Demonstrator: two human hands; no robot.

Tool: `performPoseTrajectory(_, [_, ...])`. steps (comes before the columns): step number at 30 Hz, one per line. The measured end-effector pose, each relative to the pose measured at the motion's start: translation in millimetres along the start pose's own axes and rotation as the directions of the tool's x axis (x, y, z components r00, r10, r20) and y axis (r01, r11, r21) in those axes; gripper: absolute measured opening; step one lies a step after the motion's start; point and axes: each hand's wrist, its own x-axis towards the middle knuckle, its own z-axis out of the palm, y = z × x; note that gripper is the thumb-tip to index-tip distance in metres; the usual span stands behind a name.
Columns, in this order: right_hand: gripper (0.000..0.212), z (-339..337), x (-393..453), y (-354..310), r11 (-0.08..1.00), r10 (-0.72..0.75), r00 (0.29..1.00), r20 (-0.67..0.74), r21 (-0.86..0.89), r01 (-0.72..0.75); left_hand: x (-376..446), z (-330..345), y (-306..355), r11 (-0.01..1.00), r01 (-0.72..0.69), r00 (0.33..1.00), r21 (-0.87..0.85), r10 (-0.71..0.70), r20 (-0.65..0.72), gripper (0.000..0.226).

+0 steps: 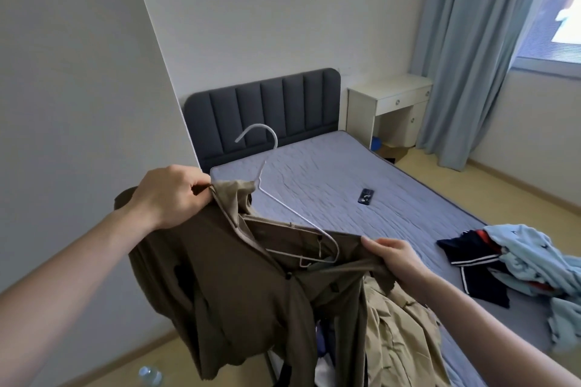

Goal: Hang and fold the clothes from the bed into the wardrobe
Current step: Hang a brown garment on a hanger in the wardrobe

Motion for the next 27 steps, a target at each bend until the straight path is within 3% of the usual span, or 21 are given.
performPoseTrajectory(6, [0.030,-1.4,-3.9,-55.4,0.973,0.101,0.995,0.025,0.204,-0.104,-8.5,19.6,-0.1,0.990,-0.103,0.993,0.101,0.096,0.070,0.044])
performPoseTrajectory(12, [0.036,33.9,-21.8,-130.4,0.984,-0.094,0.986,0.138,0.162,0.071,-14.7,49.0,11.1,0.987,0.001,0.981,0.158,-0.032,0.190,0.029])
performPoseTrajectory(14, [0.031,57.2,-40.4,-150.2,0.976,-0.211,0.947,0.242,0.110,0.189,-13.9,55.5,15.0,0.987,0.103,0.974,0.123,-0.125,0.188,0.031])
performPoseTrajectory(17, [0.023,92.4,-71.0,-158.1,0.925,-0.335,0.817,0.469,-0.001,0.380,-12.4,57.2,17.1,0.957,0.287,0.945,-0.049,-0.274,0.180,0.032])
performPoseTrajectory(20, [0.014,113.4,-82.4,-144.4,0.790,-0.208,0.688,0.695,-0.295,0.537,-13.0,49.5,23.1,0.884,0.376,0.926,-0.277,-0.352,0.135,0.034])
performPoseTrajectory(23, [0.006,111.7,-70.9,-120.8,0.614,-0.172,0.701,0.692,-0.481,0.625,-16.6,40.3,33.5,0.849,0.356,0.931,-0.390,-0.358,0.070,0.030])
performPoseTrajectory(27, [0.011,87.0,-49.9,-98.3,0.570,-0.374,0.775,0.510,-0.533,0.626,-24.5,32.2,43.2,0.844,0.300,0.947,-0.444,-0.321,0.031,0.029])
